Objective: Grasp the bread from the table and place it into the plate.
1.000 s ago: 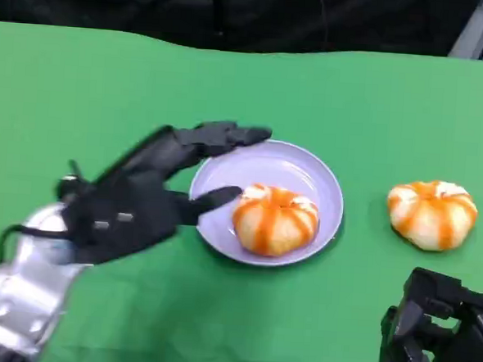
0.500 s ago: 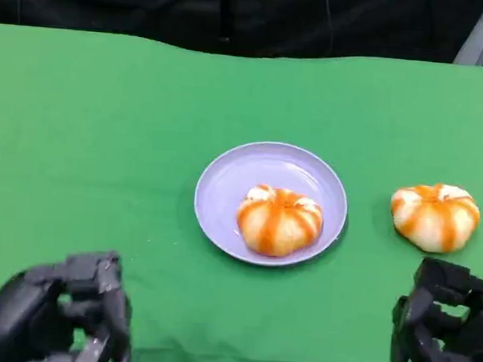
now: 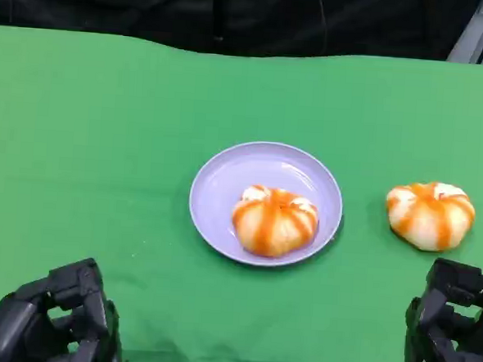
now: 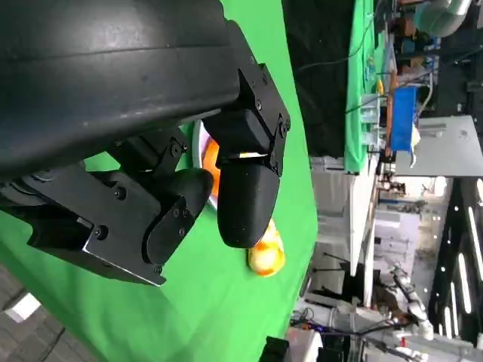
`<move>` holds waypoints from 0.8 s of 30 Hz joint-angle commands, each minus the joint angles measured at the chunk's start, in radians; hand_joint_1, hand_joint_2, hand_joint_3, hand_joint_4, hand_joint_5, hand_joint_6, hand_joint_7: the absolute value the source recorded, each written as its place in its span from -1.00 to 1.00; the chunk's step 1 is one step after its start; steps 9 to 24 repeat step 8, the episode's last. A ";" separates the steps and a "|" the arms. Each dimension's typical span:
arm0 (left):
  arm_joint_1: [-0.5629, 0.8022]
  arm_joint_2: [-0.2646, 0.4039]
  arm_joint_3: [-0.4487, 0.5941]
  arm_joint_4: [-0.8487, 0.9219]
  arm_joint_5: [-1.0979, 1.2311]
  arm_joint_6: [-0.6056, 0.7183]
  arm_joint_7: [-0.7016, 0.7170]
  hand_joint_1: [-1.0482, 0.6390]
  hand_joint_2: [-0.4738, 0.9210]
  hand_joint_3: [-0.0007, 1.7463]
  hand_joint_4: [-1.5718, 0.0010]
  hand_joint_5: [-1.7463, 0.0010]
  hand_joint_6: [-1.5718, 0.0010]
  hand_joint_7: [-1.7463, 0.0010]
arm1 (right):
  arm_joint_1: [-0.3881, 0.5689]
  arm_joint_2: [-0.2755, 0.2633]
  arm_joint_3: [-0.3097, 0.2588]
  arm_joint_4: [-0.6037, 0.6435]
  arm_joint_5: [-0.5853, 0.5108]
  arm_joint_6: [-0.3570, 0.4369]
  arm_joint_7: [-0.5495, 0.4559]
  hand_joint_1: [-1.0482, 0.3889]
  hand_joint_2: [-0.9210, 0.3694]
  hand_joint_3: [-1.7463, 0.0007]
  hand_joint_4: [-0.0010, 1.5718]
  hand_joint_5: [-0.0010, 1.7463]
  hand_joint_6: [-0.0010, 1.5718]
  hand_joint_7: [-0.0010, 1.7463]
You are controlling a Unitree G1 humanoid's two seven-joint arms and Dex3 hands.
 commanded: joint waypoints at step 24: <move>0.005 0.002 -0.003 -0.016 0.020 0.003 0.011 0.28 0.49 0.49 -0.20 -1.00 0.00 -1.00 | 0.008 -0.011 -0.017 -0.007 0.013 -0.017 0.012 0.34 -0.34 -0.37 0.19 0.91 0.12 0.65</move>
